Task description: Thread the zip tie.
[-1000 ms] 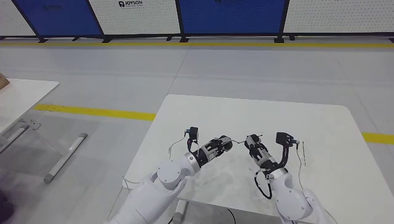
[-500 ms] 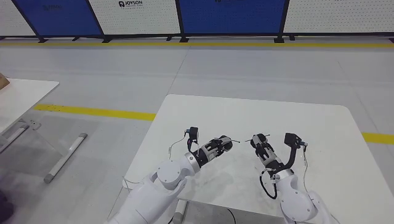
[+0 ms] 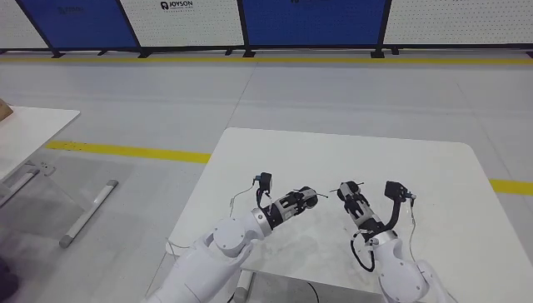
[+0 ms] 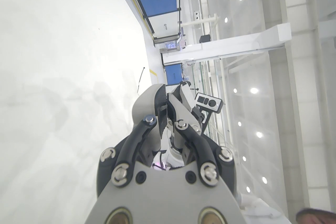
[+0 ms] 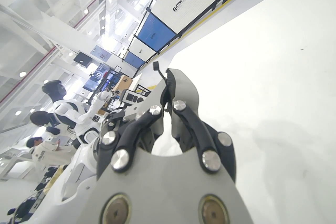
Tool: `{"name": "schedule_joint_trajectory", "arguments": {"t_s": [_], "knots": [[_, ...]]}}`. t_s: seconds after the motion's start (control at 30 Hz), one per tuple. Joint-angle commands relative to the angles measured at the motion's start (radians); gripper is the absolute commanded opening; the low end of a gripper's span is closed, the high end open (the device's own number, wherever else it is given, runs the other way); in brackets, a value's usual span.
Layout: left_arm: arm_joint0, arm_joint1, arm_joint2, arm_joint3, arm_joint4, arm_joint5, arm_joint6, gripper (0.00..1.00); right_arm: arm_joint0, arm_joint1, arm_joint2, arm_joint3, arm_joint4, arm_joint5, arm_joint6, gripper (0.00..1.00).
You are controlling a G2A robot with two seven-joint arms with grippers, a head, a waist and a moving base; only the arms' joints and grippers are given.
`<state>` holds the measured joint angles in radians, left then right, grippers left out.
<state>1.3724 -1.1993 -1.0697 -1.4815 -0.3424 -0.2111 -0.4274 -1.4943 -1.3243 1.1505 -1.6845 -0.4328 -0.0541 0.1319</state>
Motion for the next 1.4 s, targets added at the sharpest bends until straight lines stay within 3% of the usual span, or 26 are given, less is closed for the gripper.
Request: {"name": "schedule_joint_trajectory", "arguments": {"t_s": [0.0,0.2,0.63,0.8,0.87,1.2,1.37], "knots": [[-0.007,0.003,-0.013,0.018,-0.017,-0.026,-0.035,0.00,-0.005,0.001,0.011,-0.005,0.011,-0.006,-0.007,0.00],[-0.022,0.010,-0.047,0.052,-0.089,-0.061,-0.130,0.00,-0.022,0.004,0.043,-0.019,0.027,-0.009,-0.015,0.00],[-0.024,0.010,-0.053,0.058,-0.088,-0.067,-0.111,0.00,-0.022,0.003,0.034,-0.022,0.011,-0.010,-0.026,0.00],[-0.018,0.006,-0.046,0.052,0.007,-0.097,0.042,0.00,-0.025,0.002,0.018,-0.032,-0.009,-0.017,-0.028,0.00],[-0.018,0.004,-0.044,0.052,0.025,-0.100,0.069,0.00,-0.022,0.002,0.013,-0.031,-0.007,-0.019,-0.009,0.00],[-0.018,0.004,-0.044,0.052,0.025,-0.100,0.069,0.00,-0.022,0.002,0.014,-0.030,-0.006,-0.018,-0.012,0.00],[-0.018,0.004,-0.044,0.052,0.025,-0.100,0.069,0.00,-0.015,-0.009,-0.011,-0.024,-0.009,0.012,-0.096,0.00]]}}
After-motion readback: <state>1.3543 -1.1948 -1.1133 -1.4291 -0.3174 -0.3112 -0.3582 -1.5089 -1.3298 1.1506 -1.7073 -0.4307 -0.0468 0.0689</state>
